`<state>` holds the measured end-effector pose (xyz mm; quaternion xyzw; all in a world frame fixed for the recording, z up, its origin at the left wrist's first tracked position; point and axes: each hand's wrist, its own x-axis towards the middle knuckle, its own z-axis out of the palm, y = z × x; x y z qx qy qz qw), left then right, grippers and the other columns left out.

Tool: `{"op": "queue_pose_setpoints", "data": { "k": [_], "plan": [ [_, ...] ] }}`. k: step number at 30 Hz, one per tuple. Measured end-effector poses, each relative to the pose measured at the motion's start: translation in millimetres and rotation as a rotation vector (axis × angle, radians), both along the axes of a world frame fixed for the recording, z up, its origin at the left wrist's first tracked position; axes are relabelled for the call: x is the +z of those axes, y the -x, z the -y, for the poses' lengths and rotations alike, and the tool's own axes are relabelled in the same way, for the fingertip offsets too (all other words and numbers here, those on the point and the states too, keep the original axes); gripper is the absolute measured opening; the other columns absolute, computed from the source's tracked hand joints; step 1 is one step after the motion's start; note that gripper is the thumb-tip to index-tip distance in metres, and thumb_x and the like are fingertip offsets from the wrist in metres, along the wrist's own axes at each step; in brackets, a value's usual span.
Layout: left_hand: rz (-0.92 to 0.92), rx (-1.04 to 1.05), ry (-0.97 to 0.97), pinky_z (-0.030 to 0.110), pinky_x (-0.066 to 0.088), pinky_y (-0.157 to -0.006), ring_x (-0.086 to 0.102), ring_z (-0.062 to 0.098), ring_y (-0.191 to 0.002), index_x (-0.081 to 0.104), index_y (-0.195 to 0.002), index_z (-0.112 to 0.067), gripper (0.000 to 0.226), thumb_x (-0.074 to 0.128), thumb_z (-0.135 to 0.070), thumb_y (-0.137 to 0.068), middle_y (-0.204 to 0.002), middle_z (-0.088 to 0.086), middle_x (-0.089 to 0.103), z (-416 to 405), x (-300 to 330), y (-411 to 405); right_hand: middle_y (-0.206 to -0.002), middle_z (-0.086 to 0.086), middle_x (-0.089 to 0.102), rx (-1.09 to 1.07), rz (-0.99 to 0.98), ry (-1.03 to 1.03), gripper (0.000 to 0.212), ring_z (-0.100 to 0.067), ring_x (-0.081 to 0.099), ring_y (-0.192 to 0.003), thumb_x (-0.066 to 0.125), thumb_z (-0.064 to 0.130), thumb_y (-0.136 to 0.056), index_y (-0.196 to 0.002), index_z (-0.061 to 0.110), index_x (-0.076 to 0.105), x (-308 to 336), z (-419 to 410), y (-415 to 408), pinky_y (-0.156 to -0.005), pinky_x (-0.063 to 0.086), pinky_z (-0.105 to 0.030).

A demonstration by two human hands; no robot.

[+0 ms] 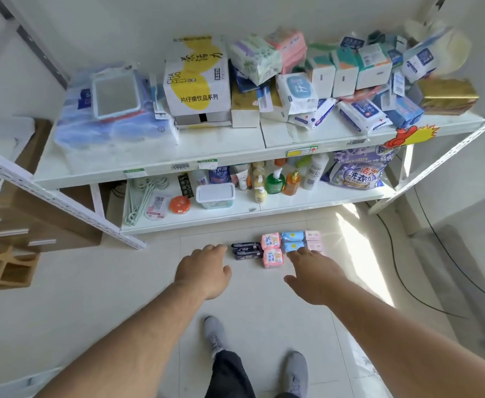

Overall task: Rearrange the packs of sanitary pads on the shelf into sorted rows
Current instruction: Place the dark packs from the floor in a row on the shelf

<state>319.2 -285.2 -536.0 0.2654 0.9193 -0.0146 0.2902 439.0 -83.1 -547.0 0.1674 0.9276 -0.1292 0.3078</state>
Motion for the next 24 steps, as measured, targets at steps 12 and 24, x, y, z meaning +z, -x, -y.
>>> {"op": "queue_pose_setpoints", "data": {
  "k": [12, 24],
  "plan": [
    [0.098, 0.043, -0.027, 0.037, 0.048, -0.093, 0.051, 0.024, -0.124, 0.034, -0.146, -0.026, 0.051, 0.040, -0.041, -0.098, -0.146, -0.003, 0.044, 18.0, -145.3, 115.5, -0.134, 0.002, 0.051, -0.053, 0.064, 0.020, 0.050, -0.023, 0.050, -0.122, 0.048, 0.044, -0.097, -0.141, 0.022, 0.041, -126.5, 13.4, 92.2, -0.092, 0.047, -0.036],
    [0.069, 0.139, -0.031, 0.036, 0.049, -0.092, 0.052, 0.020, -0.122, 0.036, -0.144, -0.028, 0.046, 0.041, -0.038, -0.099, -0.146, -0.008, 0.042, -20.8, -402.6, 151.9, -0.134, 0.004, 0.054, -0.059, 0.015, 0.019, 0.045, -0.021, 0.052, -0.123, 0.049, 0.044, -0.097, -0.138, 0.025, 0.045, -401.9, -40.1, 138.6, -0.083, 0.042, -0.032]
  ]
}}
